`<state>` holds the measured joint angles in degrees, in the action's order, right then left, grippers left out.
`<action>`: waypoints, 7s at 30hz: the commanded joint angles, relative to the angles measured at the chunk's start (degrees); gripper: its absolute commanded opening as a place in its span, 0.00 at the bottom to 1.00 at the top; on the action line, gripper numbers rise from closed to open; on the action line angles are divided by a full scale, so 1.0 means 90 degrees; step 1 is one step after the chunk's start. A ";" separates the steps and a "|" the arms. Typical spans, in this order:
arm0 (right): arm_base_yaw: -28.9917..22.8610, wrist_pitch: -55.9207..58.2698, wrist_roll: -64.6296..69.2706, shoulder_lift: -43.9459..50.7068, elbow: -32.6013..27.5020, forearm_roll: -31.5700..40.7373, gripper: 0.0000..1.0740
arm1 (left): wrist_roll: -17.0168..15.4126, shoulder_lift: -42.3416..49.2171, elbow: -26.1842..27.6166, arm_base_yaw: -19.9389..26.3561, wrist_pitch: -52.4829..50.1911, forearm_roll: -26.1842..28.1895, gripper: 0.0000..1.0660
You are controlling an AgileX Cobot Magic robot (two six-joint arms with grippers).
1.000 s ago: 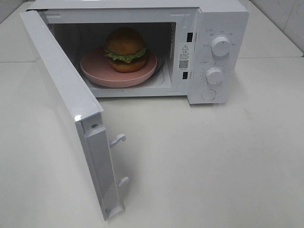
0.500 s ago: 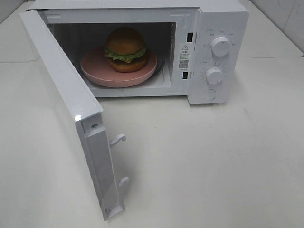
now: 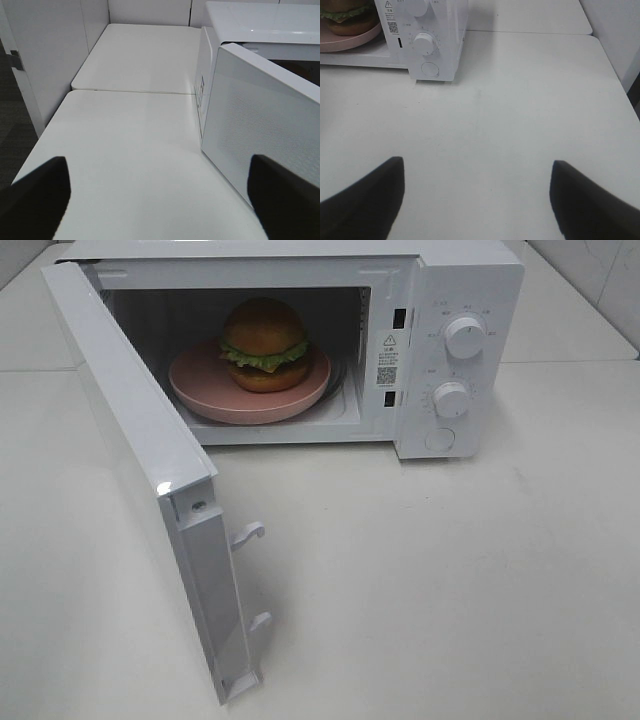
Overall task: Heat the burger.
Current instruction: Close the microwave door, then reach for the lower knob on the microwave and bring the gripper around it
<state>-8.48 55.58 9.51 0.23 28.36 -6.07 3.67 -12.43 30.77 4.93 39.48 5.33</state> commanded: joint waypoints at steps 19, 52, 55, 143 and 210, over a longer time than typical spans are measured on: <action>0.0038 -0.0045 0.0038 0.0172 -0.0006 -0.0013 0.71 | -0.0006 -0.2330 -0.0592 -0.0038 -0.4055 -0.0006 0.00; 0.0038 -0.0045 0.0038 0.0172 -0.0006 -0.0013 0.71 | -0.2935 -0.6538 -0.1611 -0.0038 -1.0046 -0.3756 0.00; 0.0038 -0.0045 0.0038 0.0172 -0.0006 -0.0013 0.71 | -0.2967 -0.6685 -0.1471 -0.0038 -1.0046 -0.4023 0.00; 0.0038 -0.0045 0.0045 0.0172 -0.0006 -0.0013 0.71 | -0.1140 -1.1249 0.2916 -0.4482 -0.9135 -0.0089 0.00; 0.0038 -0.0045 0.0045 0.0172 -0.0006 0.0006 0.71 | -0.0694 -0.9568 0.4234 -0.5621 0.2203 0.0121 0.93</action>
<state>-8.48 55.58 9.51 0.23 28.36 -5.90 -1.55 -99.12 68.53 -45.84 58.10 7.45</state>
